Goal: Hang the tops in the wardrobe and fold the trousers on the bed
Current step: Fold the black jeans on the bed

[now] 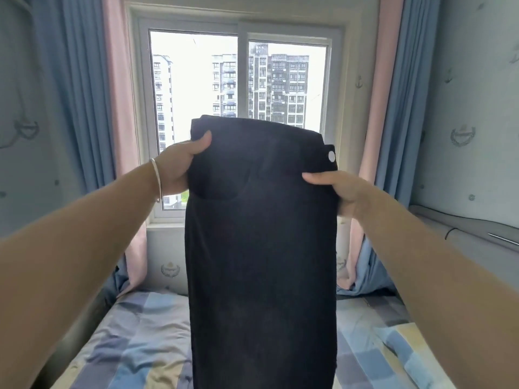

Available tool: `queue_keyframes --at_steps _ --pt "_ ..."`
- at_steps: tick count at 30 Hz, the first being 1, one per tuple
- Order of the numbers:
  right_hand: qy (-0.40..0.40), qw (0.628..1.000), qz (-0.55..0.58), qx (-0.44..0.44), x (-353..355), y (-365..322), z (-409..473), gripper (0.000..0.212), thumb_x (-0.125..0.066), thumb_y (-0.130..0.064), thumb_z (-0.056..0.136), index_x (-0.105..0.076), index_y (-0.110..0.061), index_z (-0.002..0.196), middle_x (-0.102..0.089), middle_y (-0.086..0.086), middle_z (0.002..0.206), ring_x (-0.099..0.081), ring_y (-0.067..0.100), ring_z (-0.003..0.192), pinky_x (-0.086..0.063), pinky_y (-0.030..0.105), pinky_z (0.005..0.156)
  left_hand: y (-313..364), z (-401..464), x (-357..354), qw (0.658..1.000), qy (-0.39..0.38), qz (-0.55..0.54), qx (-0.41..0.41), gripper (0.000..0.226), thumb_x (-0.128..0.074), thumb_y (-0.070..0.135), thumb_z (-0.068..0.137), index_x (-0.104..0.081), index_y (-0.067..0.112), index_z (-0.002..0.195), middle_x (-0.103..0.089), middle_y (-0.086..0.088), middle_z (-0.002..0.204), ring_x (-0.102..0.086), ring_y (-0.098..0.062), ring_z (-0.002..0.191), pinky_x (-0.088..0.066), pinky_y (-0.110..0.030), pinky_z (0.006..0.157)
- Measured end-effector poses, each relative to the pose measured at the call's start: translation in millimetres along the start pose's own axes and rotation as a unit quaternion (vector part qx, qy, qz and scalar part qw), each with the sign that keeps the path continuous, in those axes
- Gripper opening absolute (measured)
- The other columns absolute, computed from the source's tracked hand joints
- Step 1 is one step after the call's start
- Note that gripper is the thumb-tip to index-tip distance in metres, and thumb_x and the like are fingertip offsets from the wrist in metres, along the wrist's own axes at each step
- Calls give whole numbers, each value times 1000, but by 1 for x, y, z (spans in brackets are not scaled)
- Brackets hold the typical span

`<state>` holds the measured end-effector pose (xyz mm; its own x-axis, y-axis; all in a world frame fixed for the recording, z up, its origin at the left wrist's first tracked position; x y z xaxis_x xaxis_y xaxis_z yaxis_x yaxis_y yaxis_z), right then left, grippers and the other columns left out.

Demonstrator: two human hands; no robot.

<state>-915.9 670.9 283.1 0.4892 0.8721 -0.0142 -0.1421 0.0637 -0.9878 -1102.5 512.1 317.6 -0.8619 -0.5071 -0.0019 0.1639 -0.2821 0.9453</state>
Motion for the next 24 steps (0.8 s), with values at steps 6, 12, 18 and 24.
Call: queue_keyframes --at_steps 6,12,18,24 --pt "249 939 -177 156 26 -46 -2 37 -73 -22 80 -62 -12 114 -65 -6 102 -63 11 90 -49 19 79 39 2 8 872 204 418 -154 42 -55 41 91 -57 11 120 -61 -3 111 -57 -23 101 -42 -27 88" --pt "324 863 -251 296 17 -90 -24 36 -68 -28 84 -60 -17 117 -61 -9 103 -59 8 95 -47 17 81 60 -20 1 843 311 319 -300 42 -55 34 92 -43 10 125 -61 -1 108 -60 -17 96 -42 -13 80" --pt "346 799 -429 241 8 -75 -27 41 -61 -43 84 -55 -19 117 -63 2 107 -60 24 97 -49 40 90 0 -2 -2 924 250 256 -136 39 -53 37 92 -62 5 111 -66 -9 108 -61 -30 103 -48 -37 93" --pt "310 837 -365 264 11 -106 -51 37 -70 -33 81 -61 -22 115 -62 -8 104 -60 14 99 -48 33 94 32 -16 -4 915 213 301 -163 42 -46 42 95 -60 9 118 -64 -7 117 -59 -25 104 -46 -37 98"
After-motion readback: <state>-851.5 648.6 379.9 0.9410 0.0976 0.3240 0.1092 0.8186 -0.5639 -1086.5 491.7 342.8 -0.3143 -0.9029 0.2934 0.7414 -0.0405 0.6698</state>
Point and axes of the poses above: each hand's wrist, its own z-axis towards the middle knuckle, its own x-axis out of the back of the hand, y = z × x, the point moved 6 cm from there along z, towards the middle knuckle
